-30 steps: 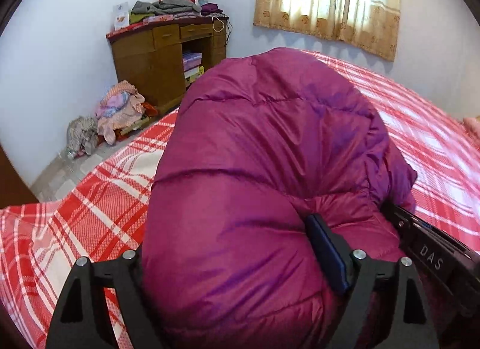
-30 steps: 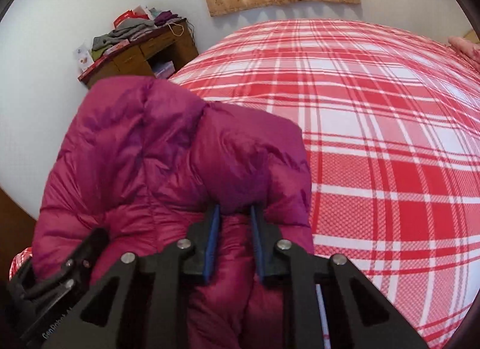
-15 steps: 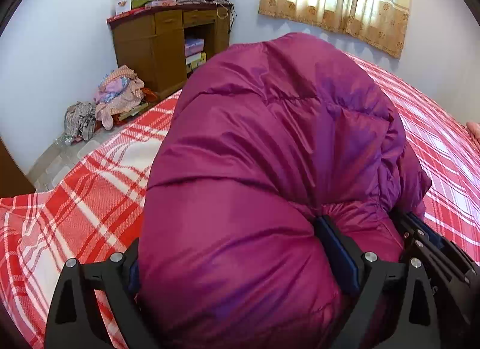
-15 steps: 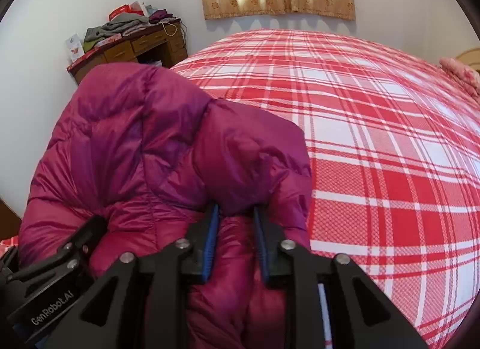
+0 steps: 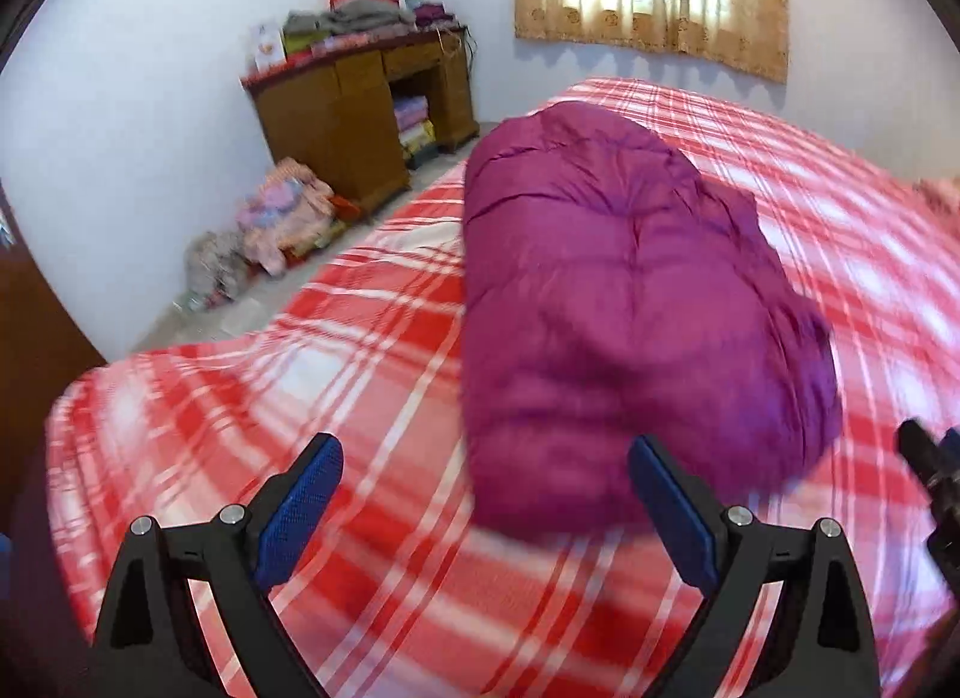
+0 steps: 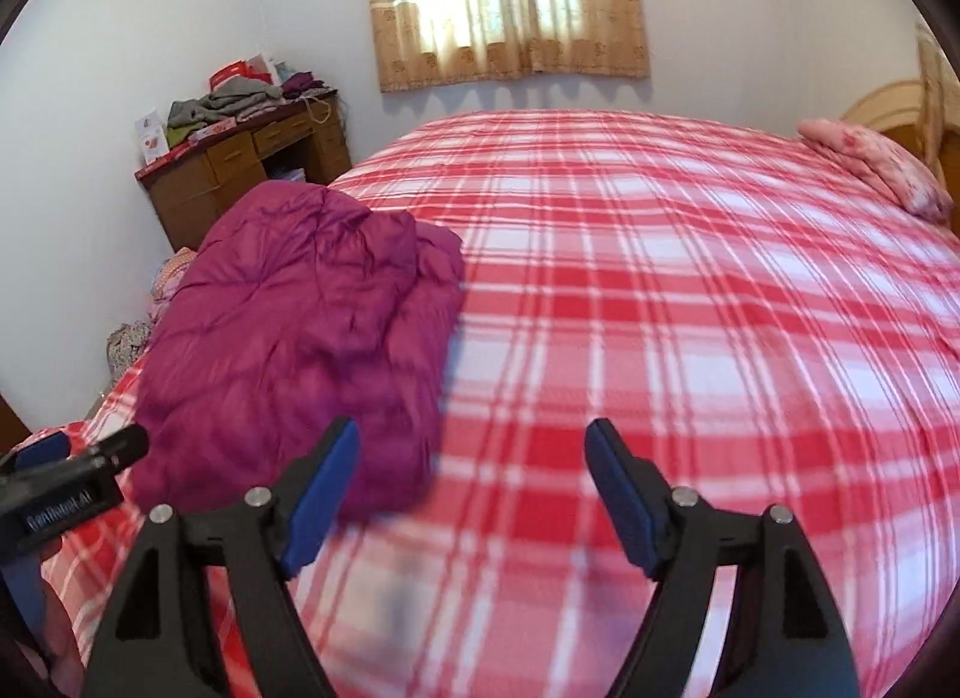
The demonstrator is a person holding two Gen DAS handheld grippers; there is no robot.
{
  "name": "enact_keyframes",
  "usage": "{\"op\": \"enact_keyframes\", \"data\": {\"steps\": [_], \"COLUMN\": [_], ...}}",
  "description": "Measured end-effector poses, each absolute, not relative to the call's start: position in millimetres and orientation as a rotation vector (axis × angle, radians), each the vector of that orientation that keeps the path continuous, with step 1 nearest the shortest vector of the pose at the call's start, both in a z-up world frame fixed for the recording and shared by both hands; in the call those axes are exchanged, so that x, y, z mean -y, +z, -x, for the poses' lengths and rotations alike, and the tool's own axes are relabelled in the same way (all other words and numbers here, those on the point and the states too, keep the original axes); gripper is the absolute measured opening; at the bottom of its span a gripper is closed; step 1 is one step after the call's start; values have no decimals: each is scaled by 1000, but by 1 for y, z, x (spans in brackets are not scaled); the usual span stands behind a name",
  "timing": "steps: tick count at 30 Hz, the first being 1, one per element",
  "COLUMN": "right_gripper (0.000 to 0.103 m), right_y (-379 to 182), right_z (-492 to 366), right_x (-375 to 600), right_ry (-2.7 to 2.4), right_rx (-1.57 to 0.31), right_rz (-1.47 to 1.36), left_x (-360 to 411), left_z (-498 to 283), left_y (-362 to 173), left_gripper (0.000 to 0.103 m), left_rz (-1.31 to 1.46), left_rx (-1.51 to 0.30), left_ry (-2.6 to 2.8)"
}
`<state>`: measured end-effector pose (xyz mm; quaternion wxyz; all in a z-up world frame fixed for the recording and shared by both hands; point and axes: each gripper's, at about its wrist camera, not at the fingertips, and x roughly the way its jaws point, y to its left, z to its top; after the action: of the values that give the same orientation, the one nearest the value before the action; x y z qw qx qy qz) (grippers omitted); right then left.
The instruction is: Fold large clothes
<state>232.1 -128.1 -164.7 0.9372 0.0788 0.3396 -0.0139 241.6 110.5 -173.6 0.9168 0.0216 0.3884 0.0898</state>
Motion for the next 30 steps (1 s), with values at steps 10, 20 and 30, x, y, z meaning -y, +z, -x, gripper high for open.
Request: {"op": "enact_keyframes", "data": {"steps": [10,20,30], "right_gripper": [87,92,97], "right_y": [-140,-92,-51], "right_z": [-158,-115,-96], "right_x": [132,128,121], "right_ry": [-35,-42,-16], "right_rx": [-632,-439,-260], "right_rz": [-145,-117,-129], "left_x": [-99,-93,-101], "left_z": [-154,-108,-86], "left_y": [-158,-115,-77], "left_gripper": [97,97,97], "left_rz": [-87,-99,-110], "left_rx": [-723,-567,-441], "left_ry": [170,155,188]}}
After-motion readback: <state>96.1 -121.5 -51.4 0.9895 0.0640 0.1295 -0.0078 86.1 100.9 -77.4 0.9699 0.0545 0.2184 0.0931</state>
